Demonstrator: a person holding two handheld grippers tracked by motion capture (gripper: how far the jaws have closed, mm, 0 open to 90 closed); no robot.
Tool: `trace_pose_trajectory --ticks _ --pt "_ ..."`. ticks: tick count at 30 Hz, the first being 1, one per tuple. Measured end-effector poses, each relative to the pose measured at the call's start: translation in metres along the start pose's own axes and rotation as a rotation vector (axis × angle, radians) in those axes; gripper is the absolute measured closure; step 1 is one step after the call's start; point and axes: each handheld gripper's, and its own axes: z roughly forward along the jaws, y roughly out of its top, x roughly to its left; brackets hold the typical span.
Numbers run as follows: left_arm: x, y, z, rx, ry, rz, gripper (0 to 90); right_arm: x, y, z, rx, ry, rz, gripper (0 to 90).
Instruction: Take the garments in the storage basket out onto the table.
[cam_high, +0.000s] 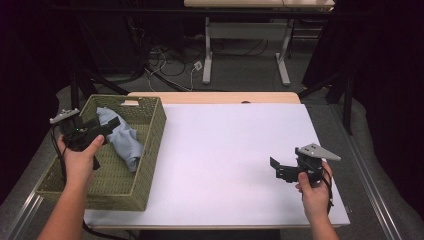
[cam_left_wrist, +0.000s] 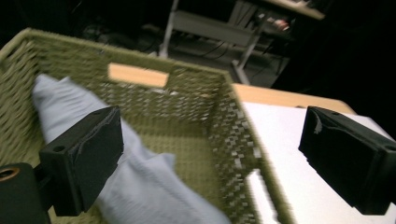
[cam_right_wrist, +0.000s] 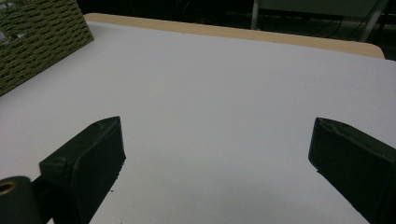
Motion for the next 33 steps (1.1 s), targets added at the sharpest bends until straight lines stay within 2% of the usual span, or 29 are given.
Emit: trace_pose_trajectory --ticks 1,4,6,15,18,19,22,24,25,26,27,29,33 --pt "0.006 0.000 0.007 0.025 0.027 -0.005 6.9 0.000 -0.001 0.000 0.006 -0.004 0.003 3.6" --pt "0.010 -0.001 0.013 0.039 0.052 -0.013 7.0 0.000 -0.001 0.001 0.010 0.001 0.015 3.7" --pt "0.016 -0.002 0.022 0.071 0.081 -0.021 7.1 -0.001 -0.003 0.003 0.014 0.000 0.009 3.8" --pt "0.027 -0.012 0.047 0.150 0.142 -0.058 7.1 -0.002 -0.005 0.005 0.023 -0.001 0.007 4.1" --pt "0.028 -0.014 0.051 0.171 0.149 -0.056 7.1 -0.002 -0.005 0.006 0.031 0.002 0.015 4.1" --pt "0.029 -0.016 0.055 0.198 0.159 -0.051 7.1 -0.001 -0.006 0.007 0.030 0.004 0.018 4.2" --pt "0.030 -0.019 0.058 0.213 0.163 -0.050 7.0 -0.001 -0.006 0.008 0.033 0.004 0.013 4.2" --pt "0.031 -0.021 0.061 0.225 0.170 -0.062 7.1 -0.001 -0.006 0.008 0.034 0.004 0.016 4.2" --pt "0.033 -0.022 0.063 0.253 0.173 -0.064 7.1 -0.001 -0.006 0.008 0.034 0.005 0.010 4.2" --pt "0.033 -0.022 0.063 0.253 0.173 -0.064 7.1 -0.001 -0.006 0.008 0.034 0.005 0.010 4.2" --pt "0.035 -0.024 0.065 0.273 0.164 -0.067 7.1 -0.001 -0.007 0.008 0.039 0.004 0.011 4.2" --pt "0.035 -0.025 0.066 0.277 0.168 -0.071 7.1 -0.001 -0.007 0.009 0.033 0.006 0.003 4.1" --pt "0.036 -0.028 0.072 0.319 0.180 -0.079 7.1 -0.001 -0.008 0.010 0.041 0.007 0.004 4.2"
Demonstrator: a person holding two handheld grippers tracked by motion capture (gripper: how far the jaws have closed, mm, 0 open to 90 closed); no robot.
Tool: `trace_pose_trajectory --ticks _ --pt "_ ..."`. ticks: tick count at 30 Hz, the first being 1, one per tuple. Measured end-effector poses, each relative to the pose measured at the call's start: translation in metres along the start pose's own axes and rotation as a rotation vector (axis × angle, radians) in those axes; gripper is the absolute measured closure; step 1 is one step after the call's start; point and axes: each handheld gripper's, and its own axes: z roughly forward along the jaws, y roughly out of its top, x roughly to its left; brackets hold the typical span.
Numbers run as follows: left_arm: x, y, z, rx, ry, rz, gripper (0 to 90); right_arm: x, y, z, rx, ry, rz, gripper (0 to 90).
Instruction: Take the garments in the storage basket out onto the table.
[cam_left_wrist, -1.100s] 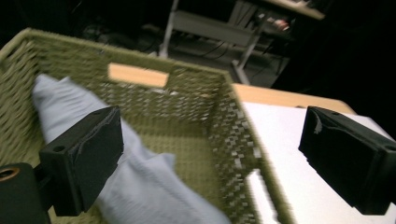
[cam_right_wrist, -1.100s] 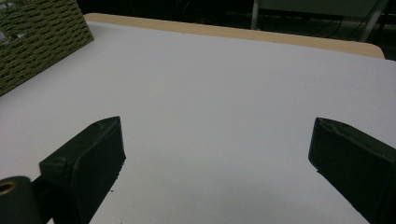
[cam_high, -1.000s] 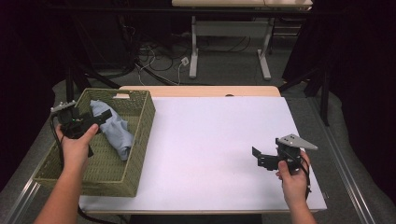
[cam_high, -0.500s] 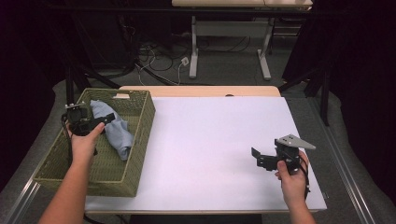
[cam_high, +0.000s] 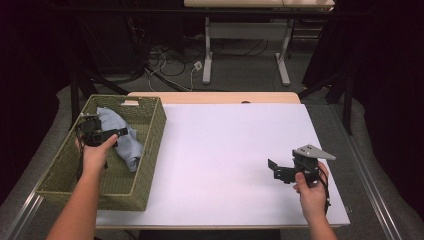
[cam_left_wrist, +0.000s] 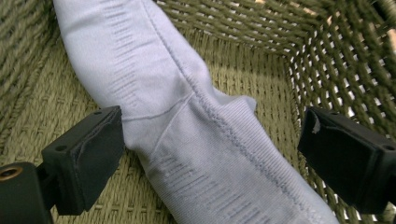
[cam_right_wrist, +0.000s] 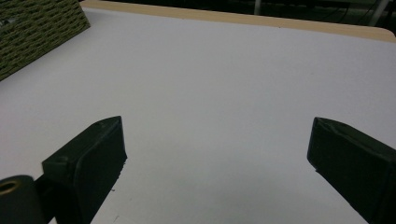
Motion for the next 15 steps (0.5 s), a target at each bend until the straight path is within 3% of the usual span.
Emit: trace_pose_trajectory --ticks 3,11,15 --pt "0.000 -0.001 0.002 0.003 0.013 0.004 7.1 0.000 0.000 0.000 0.001 0.001 0.001 4.2" --pt "0.004 -0.003 0.012 0.077 0.048 0.000 7.1 0.001 -0.001 0.002 0.013 0.001 0.002 4.2" --pt "0.003 -0.005 0.017 0.090 0.037 -0.015 7.3 0.002 -0.002 0.003 0.013 0.005 -0.003 4.2"
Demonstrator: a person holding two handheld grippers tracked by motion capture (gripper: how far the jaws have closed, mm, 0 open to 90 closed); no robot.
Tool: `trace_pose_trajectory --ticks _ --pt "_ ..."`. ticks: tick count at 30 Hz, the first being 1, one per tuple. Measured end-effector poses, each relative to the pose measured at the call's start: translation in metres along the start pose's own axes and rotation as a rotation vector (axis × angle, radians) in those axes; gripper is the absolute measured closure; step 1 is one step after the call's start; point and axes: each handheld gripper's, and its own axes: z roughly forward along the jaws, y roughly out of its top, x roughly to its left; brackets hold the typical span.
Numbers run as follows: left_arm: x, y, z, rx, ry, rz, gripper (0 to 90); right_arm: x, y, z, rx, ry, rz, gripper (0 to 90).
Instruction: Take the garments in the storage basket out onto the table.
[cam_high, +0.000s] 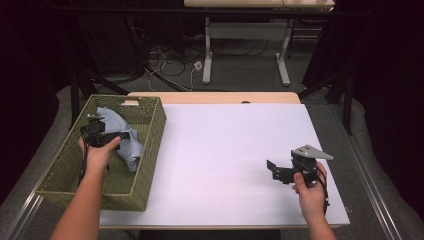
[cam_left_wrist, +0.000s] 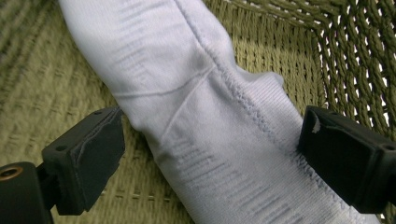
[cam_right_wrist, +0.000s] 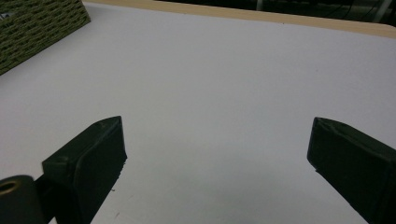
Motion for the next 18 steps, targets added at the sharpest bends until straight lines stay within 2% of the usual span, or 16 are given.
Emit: trace_pose_trajectory --ticks 8,13,18 --pt "-0.001 -0.003 0.008 0.021 -0.013 -0.011 7.6 0.001 -0.001 0.001 0.006 0.003 -0.009 4.2" --pt "-0.003 -0.005 0.015 0.034 -0.011 0.003 7.8 0.003 -0.002 0.003 0.016 0.005 -0.006 4.2" --pt "-0.003 -0.007 0.020 0.051 -0.015 -0.004 7.6 0.004 -0.002 0.004 0.017 0.005 -0.021 4.2"
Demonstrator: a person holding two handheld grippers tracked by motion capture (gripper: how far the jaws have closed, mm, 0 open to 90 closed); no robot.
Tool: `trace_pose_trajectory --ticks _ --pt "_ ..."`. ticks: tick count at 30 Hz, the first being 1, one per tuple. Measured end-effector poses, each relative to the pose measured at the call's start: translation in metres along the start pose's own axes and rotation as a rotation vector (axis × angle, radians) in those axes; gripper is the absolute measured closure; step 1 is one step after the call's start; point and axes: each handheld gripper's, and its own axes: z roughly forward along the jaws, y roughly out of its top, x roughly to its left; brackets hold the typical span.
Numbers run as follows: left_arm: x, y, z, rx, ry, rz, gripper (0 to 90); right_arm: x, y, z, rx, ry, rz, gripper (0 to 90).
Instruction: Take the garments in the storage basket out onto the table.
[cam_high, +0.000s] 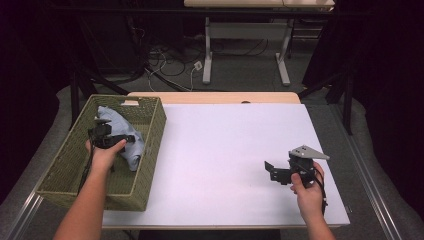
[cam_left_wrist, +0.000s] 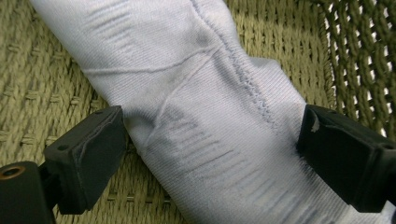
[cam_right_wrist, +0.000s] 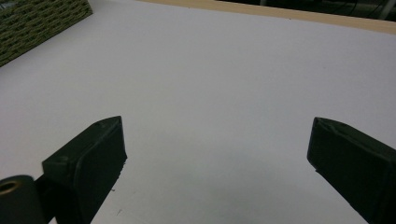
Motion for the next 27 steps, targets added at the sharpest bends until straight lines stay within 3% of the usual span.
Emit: trace_pose_trajectory --ticks 8,15,16,22,27 --pt "-0.004 -0.002 0.010 0.012 -0.003 0.000 7.8 0.004 -0.002 0.004 0.018 0.010 -0.008 4.2" --pt "-0.005 -0.003 0.012 0.027 -0.018 0.022 17.4 0.005 -0.003 0.006 0.027 0.010 -0.018 4.2" --pt "-0.006 -0.003 0.012 0.026 -0.021 0.025 22.2 0.005 -0.003 0.007 0.029 0.014 -0.014 4.3" --pt "-0.005 -0.003 0.010 0.029 -0.031 0.033 31.5 0.006 -0.003 0.008 0.029 0.015 -0.023 4.4" --pt "-0.009 -0.002 0.005 0.021 -0.049 0.059 55.6 0.006 -0.004 0.009 0.038 0.017 -0.025 4.4"
